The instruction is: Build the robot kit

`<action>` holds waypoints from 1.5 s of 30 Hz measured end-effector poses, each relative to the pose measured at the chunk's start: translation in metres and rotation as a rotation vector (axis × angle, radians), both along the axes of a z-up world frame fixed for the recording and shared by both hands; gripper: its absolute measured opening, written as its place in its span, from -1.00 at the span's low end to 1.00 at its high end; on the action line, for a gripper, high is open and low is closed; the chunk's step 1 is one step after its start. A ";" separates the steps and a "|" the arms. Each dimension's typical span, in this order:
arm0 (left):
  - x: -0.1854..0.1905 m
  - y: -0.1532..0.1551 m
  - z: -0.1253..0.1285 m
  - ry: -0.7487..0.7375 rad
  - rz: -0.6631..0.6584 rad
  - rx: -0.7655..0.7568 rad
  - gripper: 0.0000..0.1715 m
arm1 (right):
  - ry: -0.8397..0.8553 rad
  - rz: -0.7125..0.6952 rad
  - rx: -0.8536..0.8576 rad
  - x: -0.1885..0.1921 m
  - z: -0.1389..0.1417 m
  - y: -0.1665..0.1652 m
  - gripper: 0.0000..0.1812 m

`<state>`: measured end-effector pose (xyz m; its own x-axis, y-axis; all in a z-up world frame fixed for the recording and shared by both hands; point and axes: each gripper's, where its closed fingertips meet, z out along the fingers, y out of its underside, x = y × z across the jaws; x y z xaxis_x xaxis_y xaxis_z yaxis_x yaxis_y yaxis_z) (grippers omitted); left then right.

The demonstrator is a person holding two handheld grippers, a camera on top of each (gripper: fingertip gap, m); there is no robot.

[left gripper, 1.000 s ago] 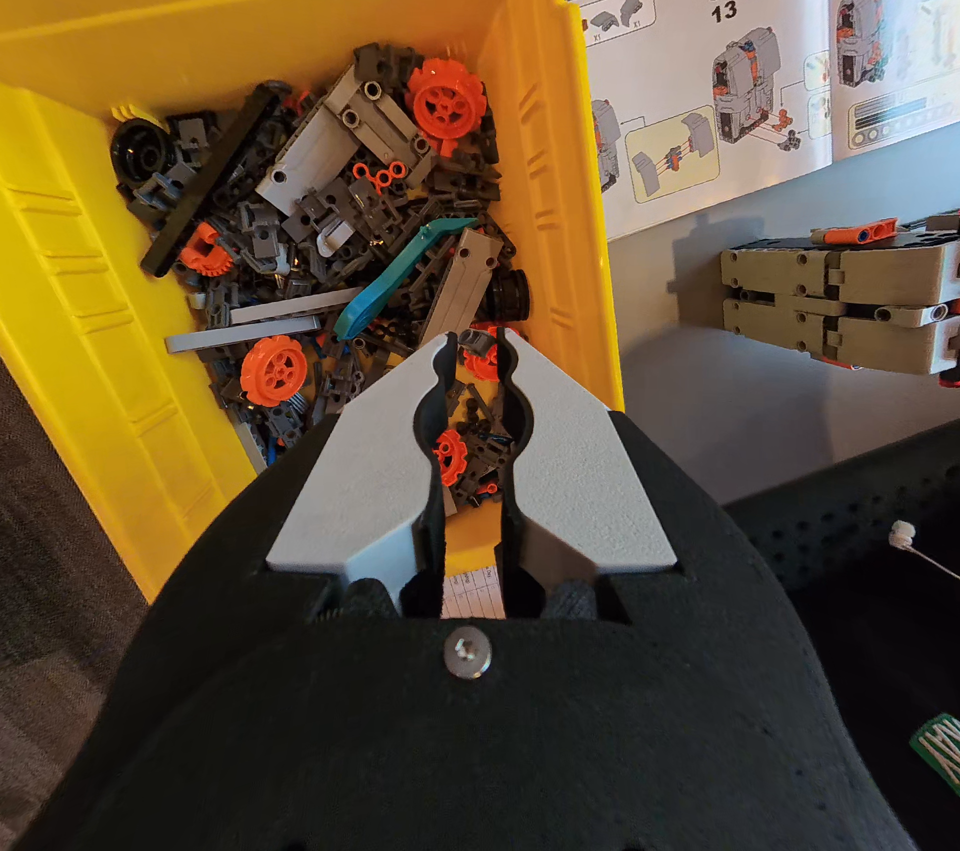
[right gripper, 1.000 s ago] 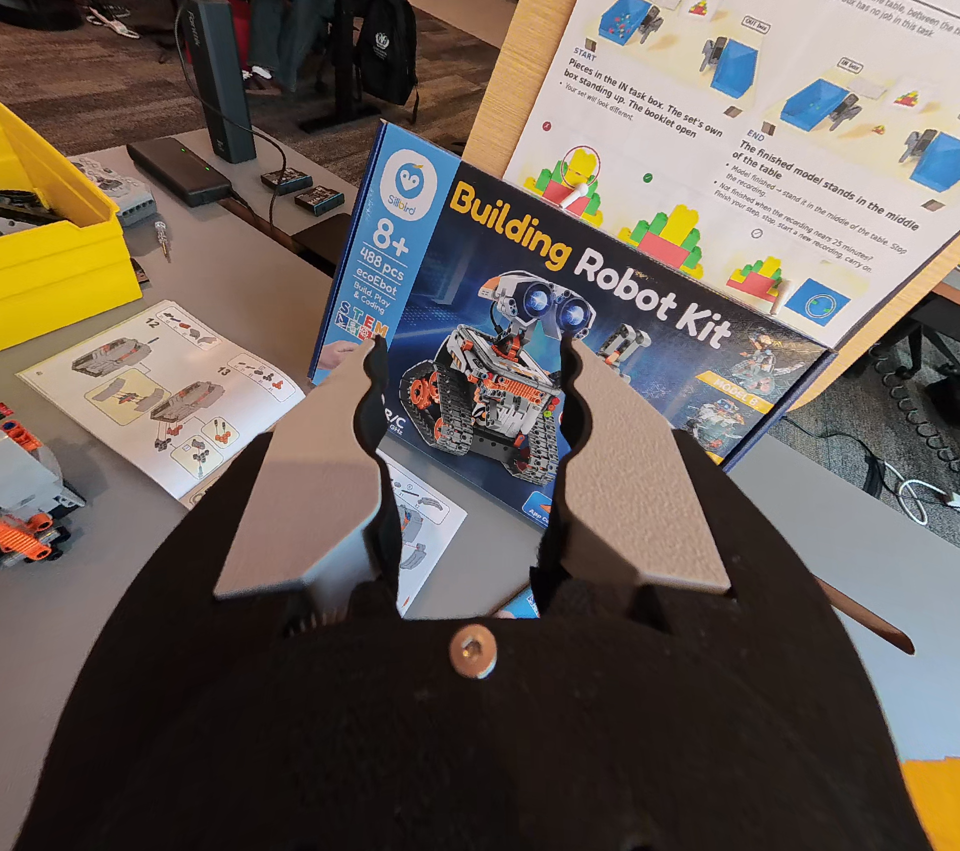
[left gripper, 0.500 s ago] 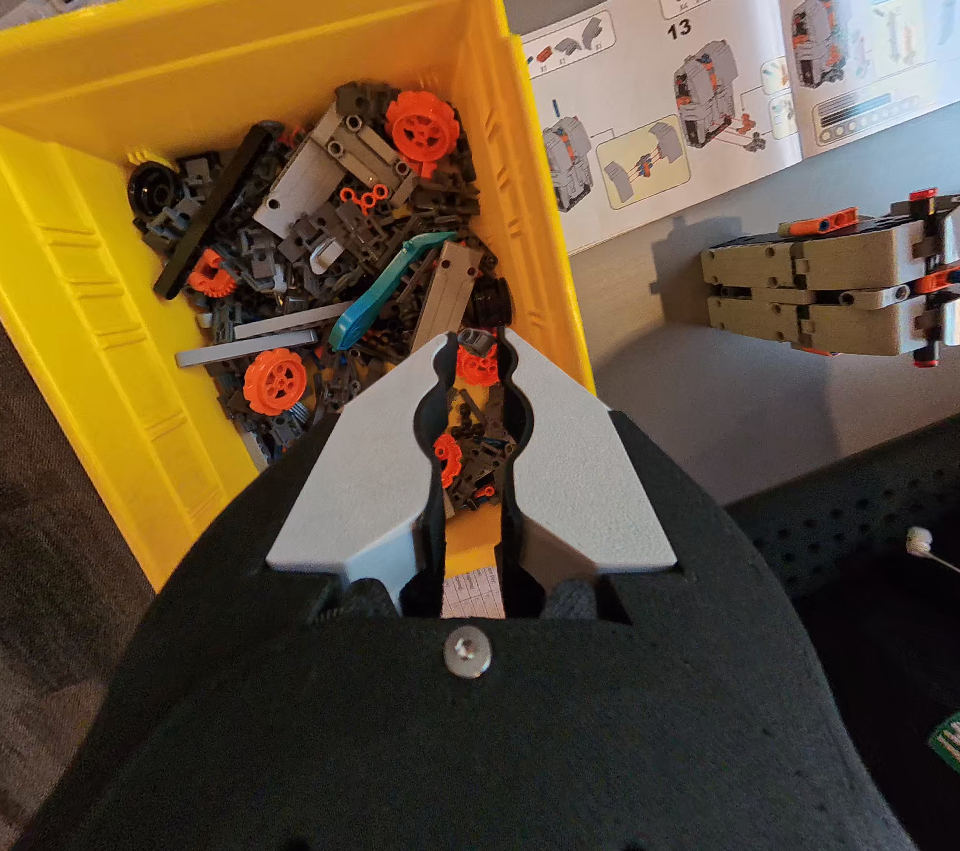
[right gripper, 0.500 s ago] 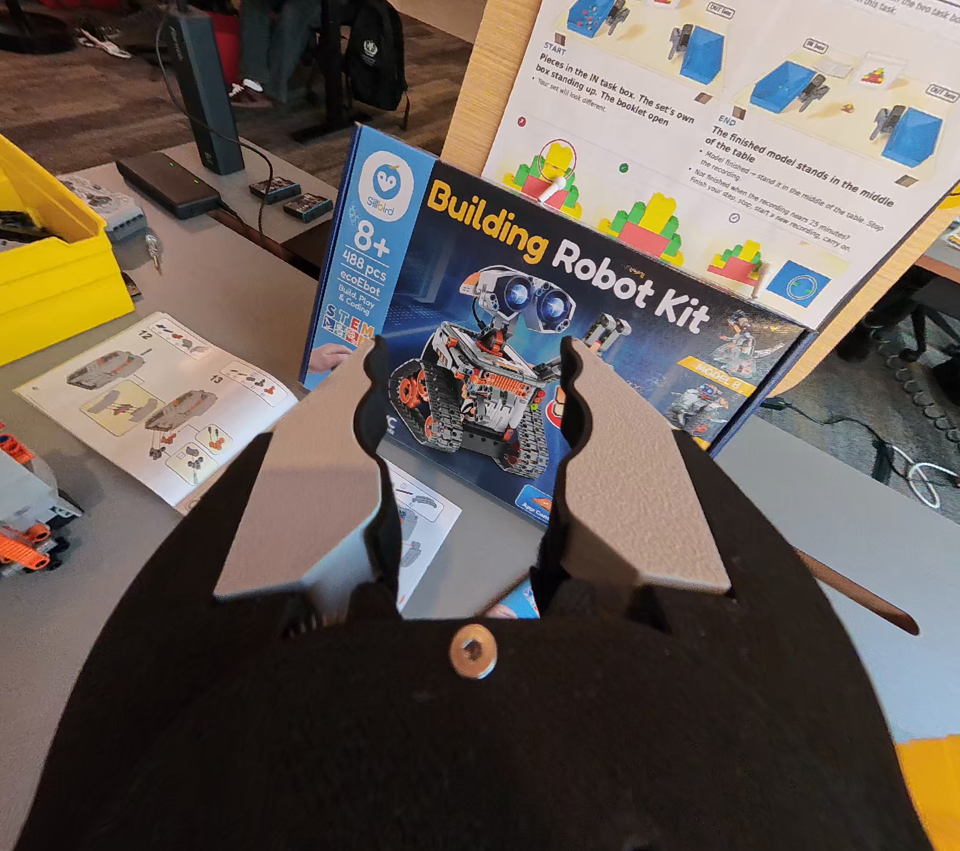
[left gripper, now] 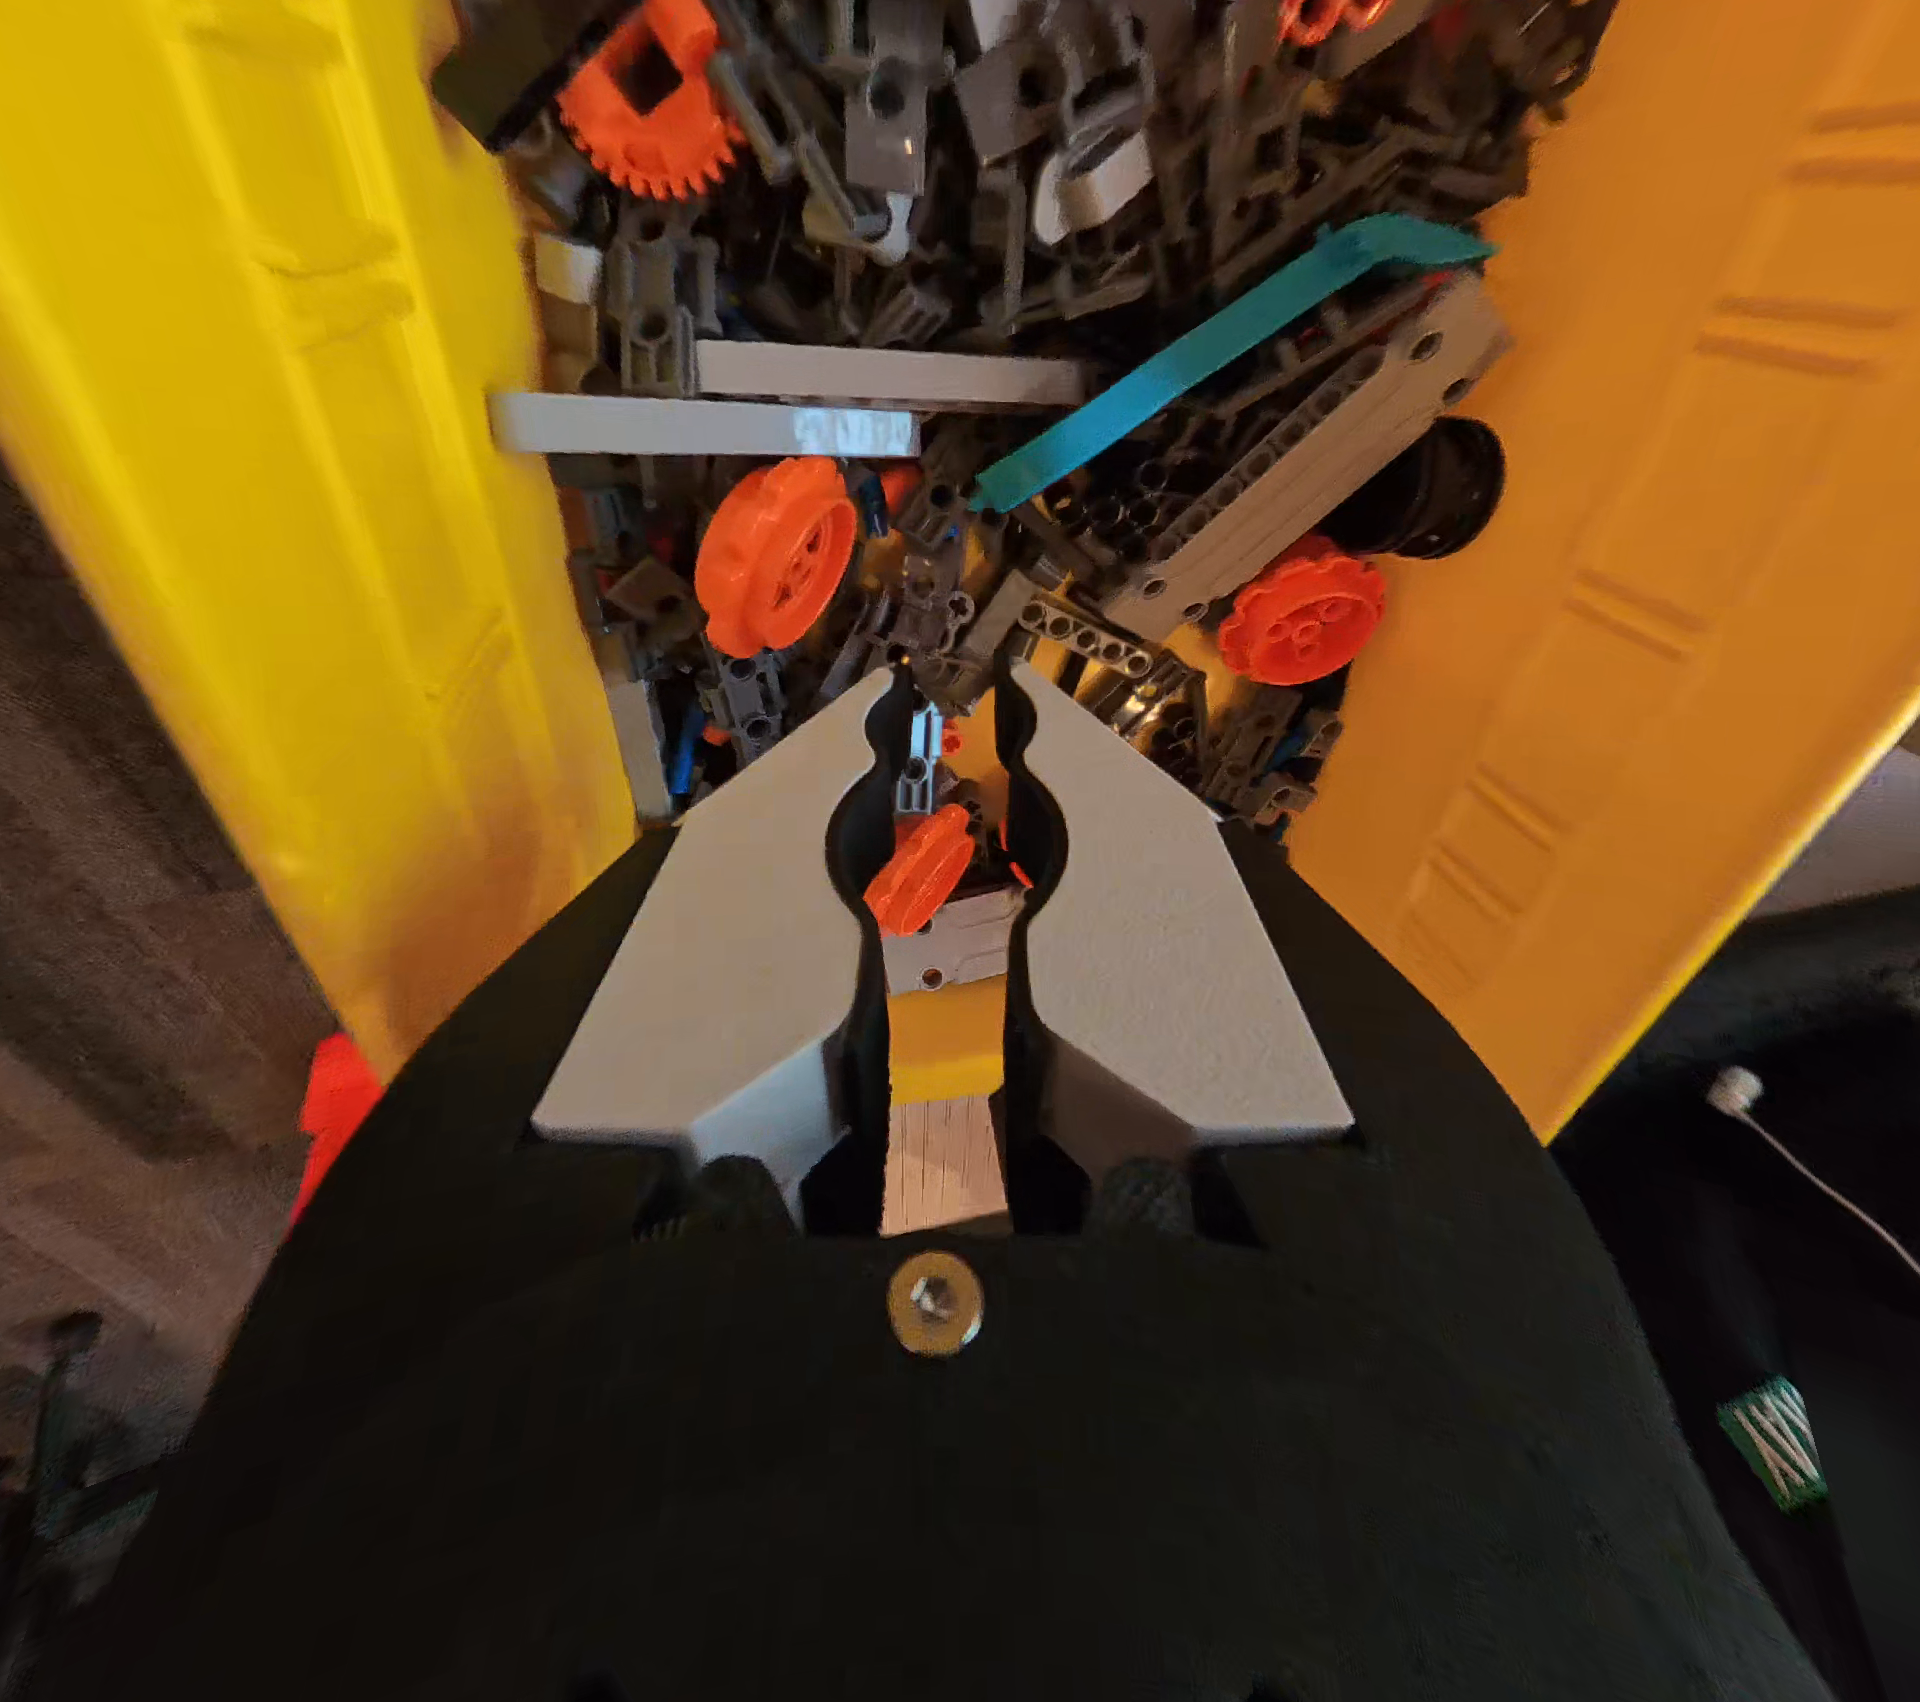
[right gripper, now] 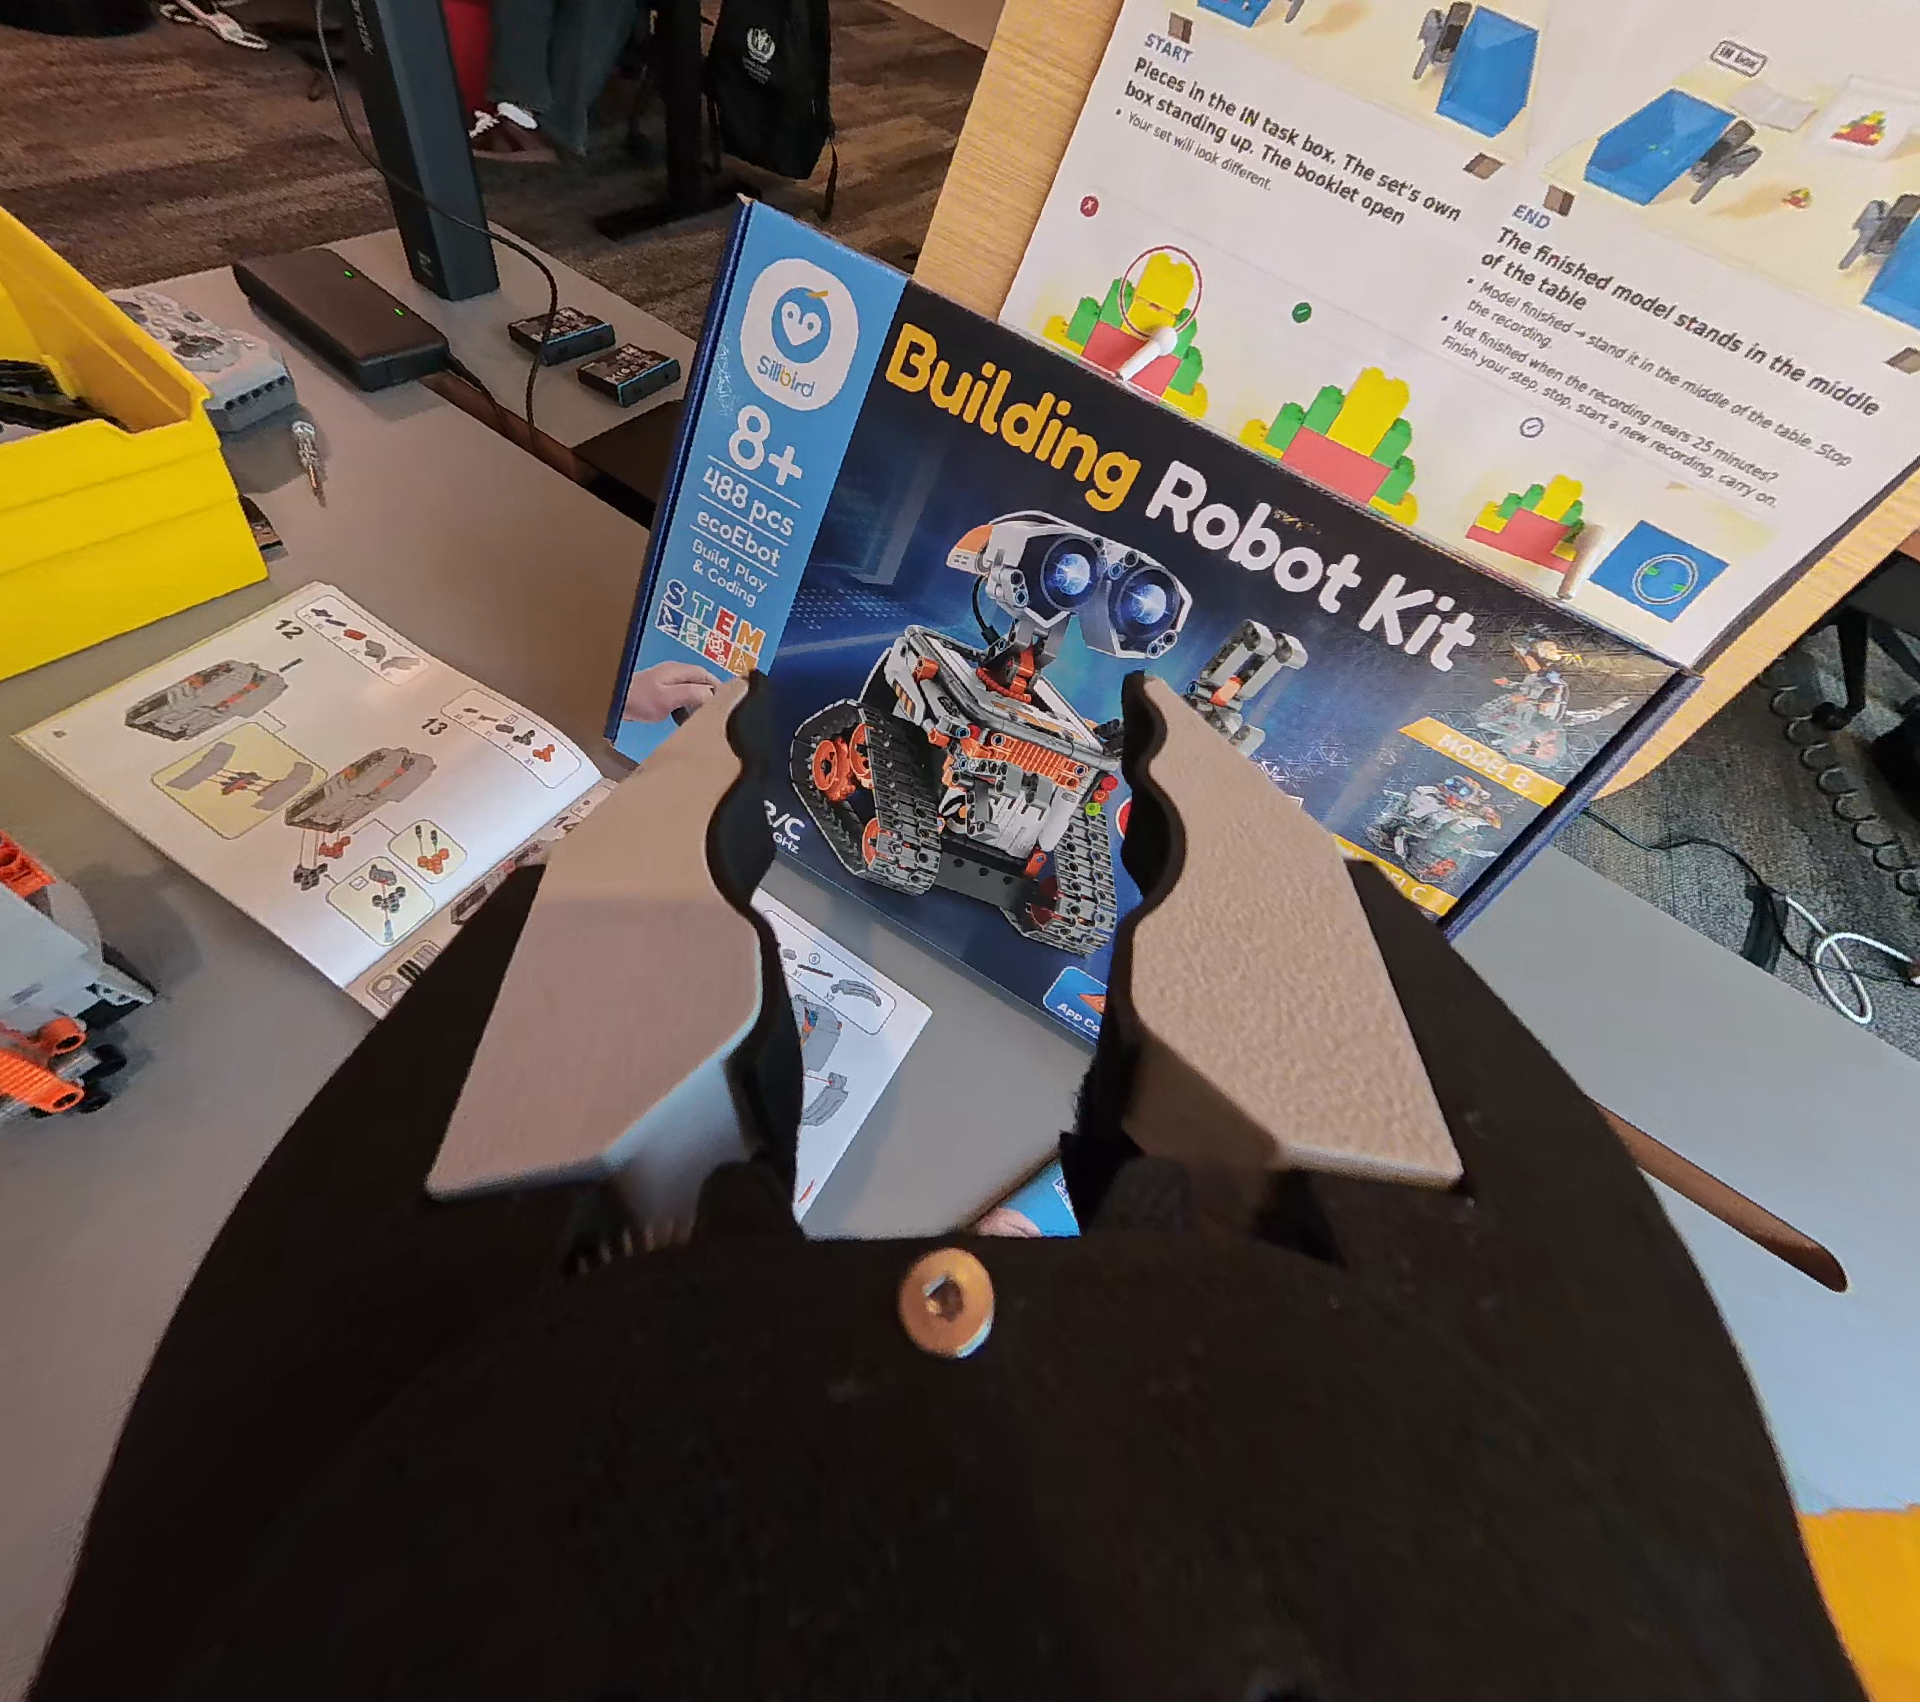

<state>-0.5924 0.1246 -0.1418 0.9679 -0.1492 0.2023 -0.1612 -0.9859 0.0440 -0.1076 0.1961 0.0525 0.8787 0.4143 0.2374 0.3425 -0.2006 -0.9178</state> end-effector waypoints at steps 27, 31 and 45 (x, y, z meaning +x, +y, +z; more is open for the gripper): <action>0.049 0.042 -0.025 0.051 -0.443 0.137 -0.40 | -0.030 0.029 0.002 -0.006 -0.003 0.001 -0.28; 0.028 0.019 -0.024 0.061 -0.396 0.032 -0.71 | -0.037 0.028 0.004 -0.005 -0.003 0.000 -0.28; -0.029 -0.002 -0.005 0.162 -0.074 -0.020 -0.79 | -0.046 0.022 0.015 -0.005 0.000 -0.001 -0.28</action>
